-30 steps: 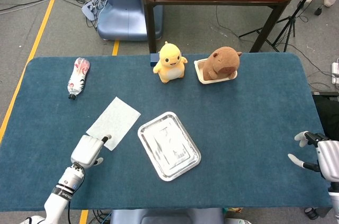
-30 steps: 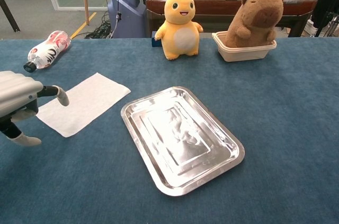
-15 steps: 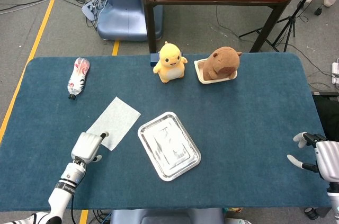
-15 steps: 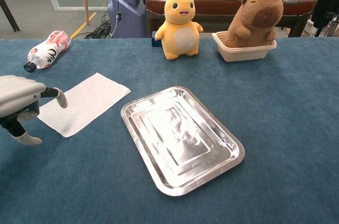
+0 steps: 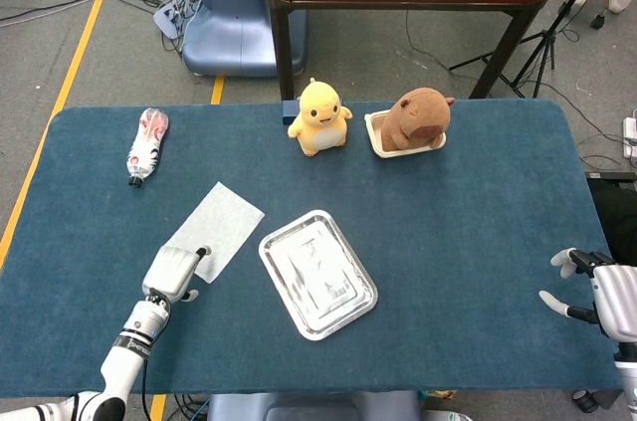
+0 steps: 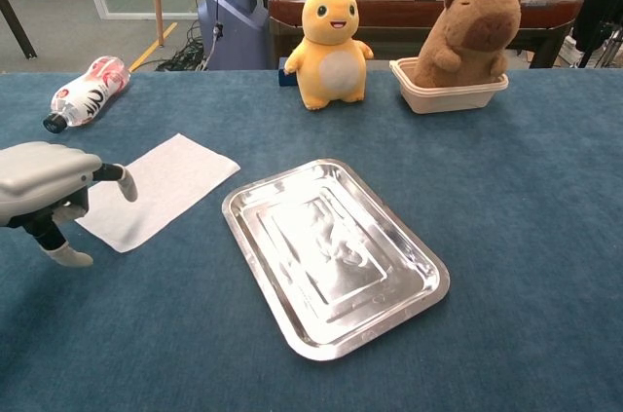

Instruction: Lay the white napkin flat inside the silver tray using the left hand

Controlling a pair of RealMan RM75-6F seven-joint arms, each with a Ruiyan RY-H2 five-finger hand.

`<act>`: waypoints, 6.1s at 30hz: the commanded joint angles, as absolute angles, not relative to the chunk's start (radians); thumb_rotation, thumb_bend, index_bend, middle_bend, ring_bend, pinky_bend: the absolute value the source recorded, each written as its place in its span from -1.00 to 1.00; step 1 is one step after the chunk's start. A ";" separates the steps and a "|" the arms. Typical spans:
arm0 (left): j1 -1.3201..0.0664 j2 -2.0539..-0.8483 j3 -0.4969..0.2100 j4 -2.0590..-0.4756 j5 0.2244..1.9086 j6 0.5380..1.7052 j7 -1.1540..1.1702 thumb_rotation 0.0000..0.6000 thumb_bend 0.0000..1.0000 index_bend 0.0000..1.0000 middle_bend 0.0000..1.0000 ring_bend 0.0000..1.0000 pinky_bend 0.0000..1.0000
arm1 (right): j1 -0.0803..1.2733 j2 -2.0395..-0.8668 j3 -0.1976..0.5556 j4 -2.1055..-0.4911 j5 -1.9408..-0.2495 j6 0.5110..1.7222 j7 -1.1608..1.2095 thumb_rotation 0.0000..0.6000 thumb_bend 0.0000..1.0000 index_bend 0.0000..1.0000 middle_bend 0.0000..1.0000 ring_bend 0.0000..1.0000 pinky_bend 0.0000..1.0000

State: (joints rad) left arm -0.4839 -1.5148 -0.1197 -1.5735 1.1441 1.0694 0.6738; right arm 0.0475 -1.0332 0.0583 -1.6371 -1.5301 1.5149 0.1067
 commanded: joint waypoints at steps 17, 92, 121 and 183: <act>-0.516 -1.566 -0.100 -1.515 1.129 1.103 0.672 1.00 -0.79 -0.31 1.00 0.95 0.97 | 0.049 -1.033 0.058 -1.635 -1.528 1.509 0.110 1.00 -0.98 -0.05 0.16 0.00 0.40; -0.521 -1.688 -0.073 -1.329 1.249 1.162 0.540 1.00 -0.65 0.15 1.00 0.97 1.00 | 0.048 -1.031 0.061 -1.633 -1.522 1.507 0.118 1.00 -0.98 -0.05 0.16 0.00 0.40; -0.513 -1.681 -0.075 -1.334 1.261 1.151 0.528 1.00 -0.16 0.17 1.00 0.97 1.00 | 0.049 -1.030 0.061 -1.633 -1.520 1.505 0.119 1.00 -0.98 -0.05 0.16 0.00 0.40; -0.423 -1.622 -0.048 -1.628 1.468 1.357 0.573 1.00 -0.07 0.43 1.00 0.99 1.00 | 0.044 -1.025 0.068 -1.635 -1.509 1.511 0.123 1.00 -0.97 -0.05 0.16 0.00 0.40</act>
State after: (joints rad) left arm -0.4308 -1.6129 -0.0504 -1.6155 1.4702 1.3488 0.5539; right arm 0.0438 -1.0248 0.0681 -1.6352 -1.5085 1.5112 0.1227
